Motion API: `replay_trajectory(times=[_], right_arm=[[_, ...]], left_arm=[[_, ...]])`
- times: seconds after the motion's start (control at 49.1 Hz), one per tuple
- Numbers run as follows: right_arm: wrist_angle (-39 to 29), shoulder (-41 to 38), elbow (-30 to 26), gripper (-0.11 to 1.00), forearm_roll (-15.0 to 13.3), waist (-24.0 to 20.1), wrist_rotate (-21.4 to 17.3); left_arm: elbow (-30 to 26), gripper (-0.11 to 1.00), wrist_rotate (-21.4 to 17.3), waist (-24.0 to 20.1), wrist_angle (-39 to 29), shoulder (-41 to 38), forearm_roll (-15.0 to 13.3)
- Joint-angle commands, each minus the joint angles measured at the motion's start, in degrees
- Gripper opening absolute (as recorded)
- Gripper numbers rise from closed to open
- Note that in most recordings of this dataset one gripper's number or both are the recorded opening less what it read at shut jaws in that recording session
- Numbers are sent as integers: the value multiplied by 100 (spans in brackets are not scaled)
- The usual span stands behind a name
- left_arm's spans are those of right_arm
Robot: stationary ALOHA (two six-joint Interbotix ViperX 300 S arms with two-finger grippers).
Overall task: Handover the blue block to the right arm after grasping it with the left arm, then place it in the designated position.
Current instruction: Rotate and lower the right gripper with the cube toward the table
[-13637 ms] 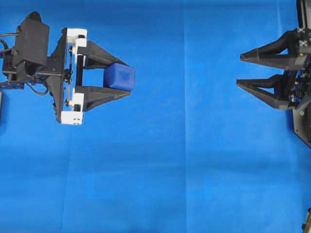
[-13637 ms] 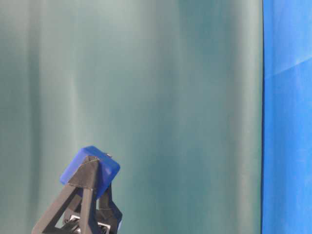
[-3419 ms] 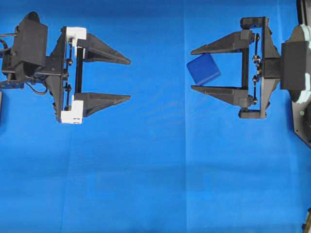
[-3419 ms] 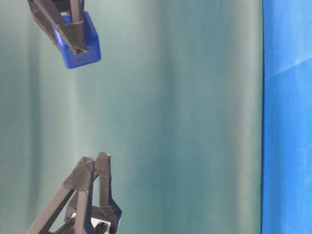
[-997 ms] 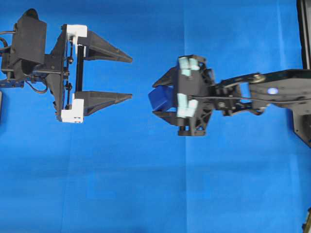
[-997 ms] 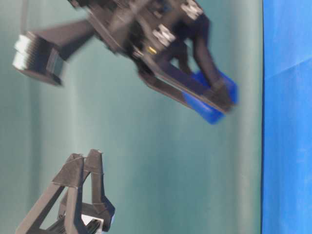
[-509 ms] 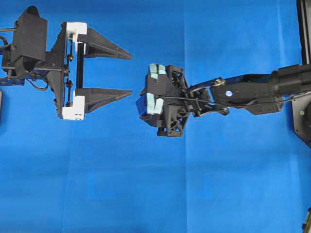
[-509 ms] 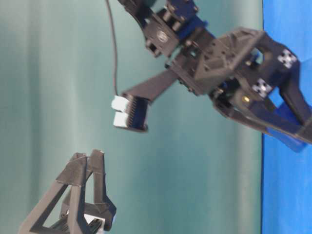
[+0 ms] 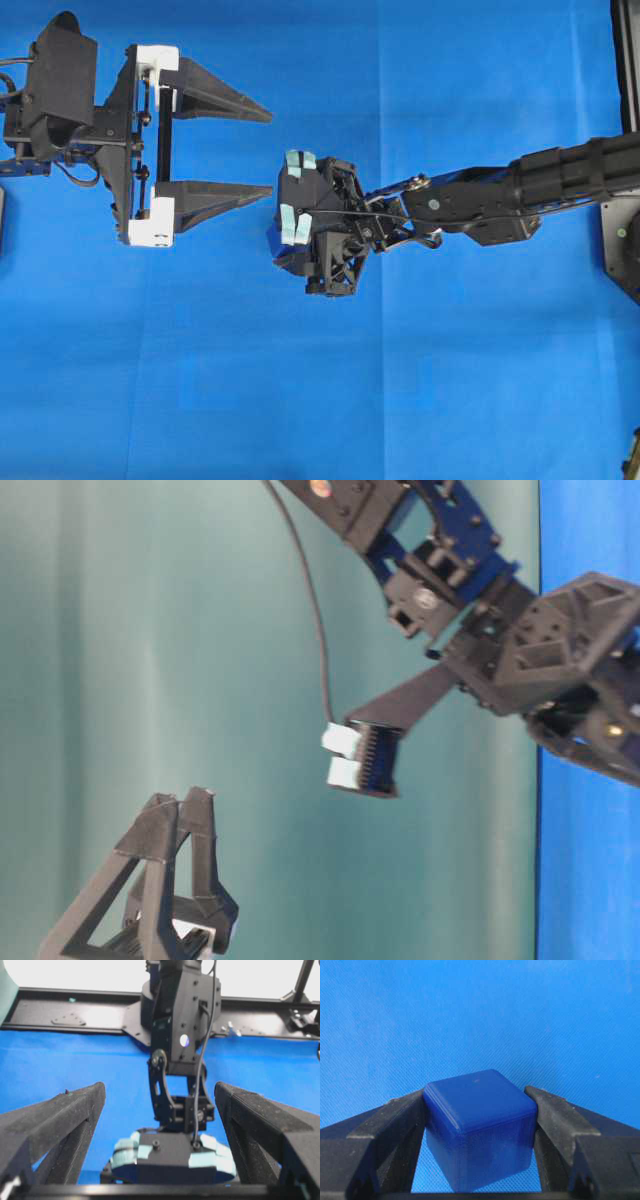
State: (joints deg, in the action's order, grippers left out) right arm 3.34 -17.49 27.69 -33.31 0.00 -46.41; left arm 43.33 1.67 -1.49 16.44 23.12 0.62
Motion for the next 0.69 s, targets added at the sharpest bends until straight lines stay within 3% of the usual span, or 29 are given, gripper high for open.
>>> replay_trajectory(times=[0.0, 0.672], right_arm=[[79, 35, -114, 47, 44, -18, -18], [0, -44, -79, 47, 343, -35, -18]], left_arm=[[-62, 93, 0, 0, 26, 97, 9], [-70, 93, 0, -9, 9, 105, 9]])
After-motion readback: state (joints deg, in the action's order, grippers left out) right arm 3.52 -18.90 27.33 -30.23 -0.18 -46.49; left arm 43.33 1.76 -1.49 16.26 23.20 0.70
